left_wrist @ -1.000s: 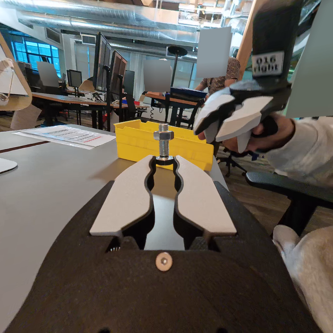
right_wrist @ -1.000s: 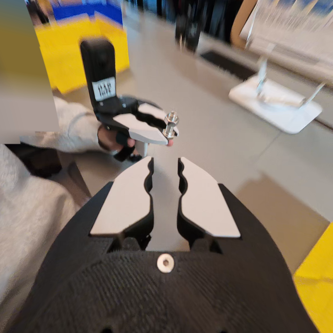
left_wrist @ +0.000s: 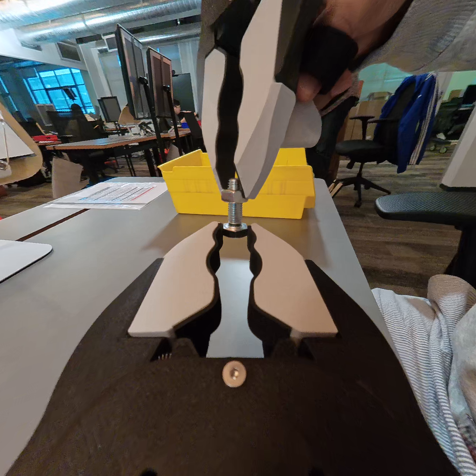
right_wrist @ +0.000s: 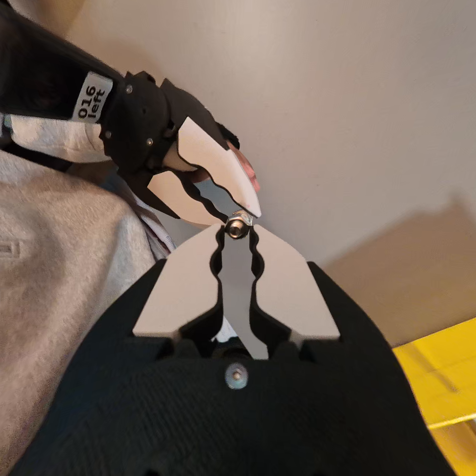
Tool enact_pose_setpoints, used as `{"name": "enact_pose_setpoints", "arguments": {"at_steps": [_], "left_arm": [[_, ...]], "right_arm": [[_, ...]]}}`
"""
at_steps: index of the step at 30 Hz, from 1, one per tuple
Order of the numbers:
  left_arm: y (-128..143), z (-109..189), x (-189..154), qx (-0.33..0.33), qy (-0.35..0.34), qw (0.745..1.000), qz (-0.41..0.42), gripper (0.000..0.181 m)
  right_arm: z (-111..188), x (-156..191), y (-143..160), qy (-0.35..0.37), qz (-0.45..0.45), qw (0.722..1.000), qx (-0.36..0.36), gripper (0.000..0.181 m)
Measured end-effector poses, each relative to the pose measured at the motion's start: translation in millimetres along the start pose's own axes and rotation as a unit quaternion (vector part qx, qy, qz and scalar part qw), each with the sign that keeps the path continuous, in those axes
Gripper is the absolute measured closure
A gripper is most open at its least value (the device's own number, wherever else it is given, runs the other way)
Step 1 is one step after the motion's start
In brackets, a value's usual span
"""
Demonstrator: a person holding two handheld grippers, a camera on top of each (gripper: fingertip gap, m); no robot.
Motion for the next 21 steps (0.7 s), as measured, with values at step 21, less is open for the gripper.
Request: {"name": "enact_pose_setpoints", "arguments": {"at_steps": [21], "left_arm": [[-9.8,6.8,3.2,-0.040,0.038,0.997,0.059,0.163]], "right_arm": [[6.7,7.3,-10.6,0.091,0.115,0.989,0.032,0.156]]}}
Point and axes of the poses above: each gripper's, where its closed fingertips meet, z back along the fingers, y out of its underside, x = y × z across the jaws, the point moved 2 cm from there along z, back along the fingers, and after that the axes turned 7 degrees about x, right-handed, at the moved point
